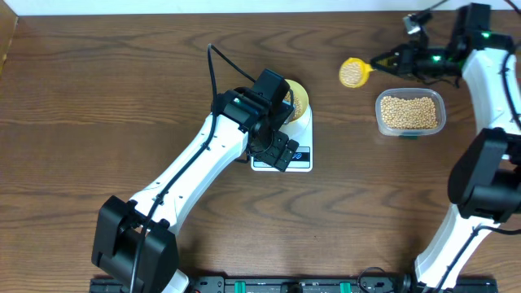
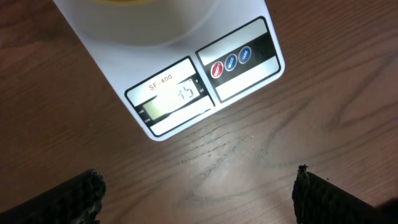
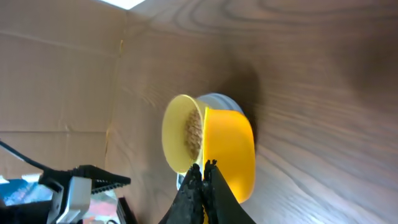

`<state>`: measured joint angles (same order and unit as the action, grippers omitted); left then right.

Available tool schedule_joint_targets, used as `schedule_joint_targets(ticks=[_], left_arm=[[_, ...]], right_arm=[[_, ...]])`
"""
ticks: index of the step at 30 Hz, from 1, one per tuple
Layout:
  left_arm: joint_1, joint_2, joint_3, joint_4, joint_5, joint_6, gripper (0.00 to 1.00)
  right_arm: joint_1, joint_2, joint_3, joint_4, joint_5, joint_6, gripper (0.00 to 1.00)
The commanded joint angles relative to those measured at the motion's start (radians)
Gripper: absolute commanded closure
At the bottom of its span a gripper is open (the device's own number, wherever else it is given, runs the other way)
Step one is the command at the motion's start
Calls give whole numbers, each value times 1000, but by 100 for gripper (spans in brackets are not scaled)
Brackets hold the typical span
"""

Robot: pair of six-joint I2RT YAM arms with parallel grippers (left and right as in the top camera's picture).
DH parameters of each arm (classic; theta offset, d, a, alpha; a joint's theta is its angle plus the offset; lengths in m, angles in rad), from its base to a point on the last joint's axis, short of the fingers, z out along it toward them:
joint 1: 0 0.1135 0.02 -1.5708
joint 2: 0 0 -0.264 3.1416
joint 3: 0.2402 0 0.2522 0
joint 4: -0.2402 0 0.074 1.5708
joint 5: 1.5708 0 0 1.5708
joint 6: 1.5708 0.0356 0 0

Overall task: Scoop item into bowl and weigh 50g on scale
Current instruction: 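Lift the filled scoop and carry it left over the yellow bowl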

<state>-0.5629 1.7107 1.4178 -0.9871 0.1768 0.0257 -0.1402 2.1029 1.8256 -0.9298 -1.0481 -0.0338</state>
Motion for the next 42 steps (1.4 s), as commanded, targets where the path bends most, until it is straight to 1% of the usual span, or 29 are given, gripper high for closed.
schedule_joint_targets(ticks=[1,9,16,20,27,42], left_arm=[[3,8,-4,-1,-13,-4,2],[3,8,-4,-2,-13,-4,2],[3,8,-4,-1,-13,-5,2],[3,8,-4,-2,-13,-4,2],[3,8,-4,-2,-13,-4,2],[3,8,-4,-2,-13,-5,2]], right_arm=[[47,8,9,26,-35,50,99],[139,8,9,89,-35,64,99],[187,8,9,128,-1,63,99],[207,8,9,137,37,63,99],[230,8,9,159,40,63,99],[323,9,9,167,169,63,99]])
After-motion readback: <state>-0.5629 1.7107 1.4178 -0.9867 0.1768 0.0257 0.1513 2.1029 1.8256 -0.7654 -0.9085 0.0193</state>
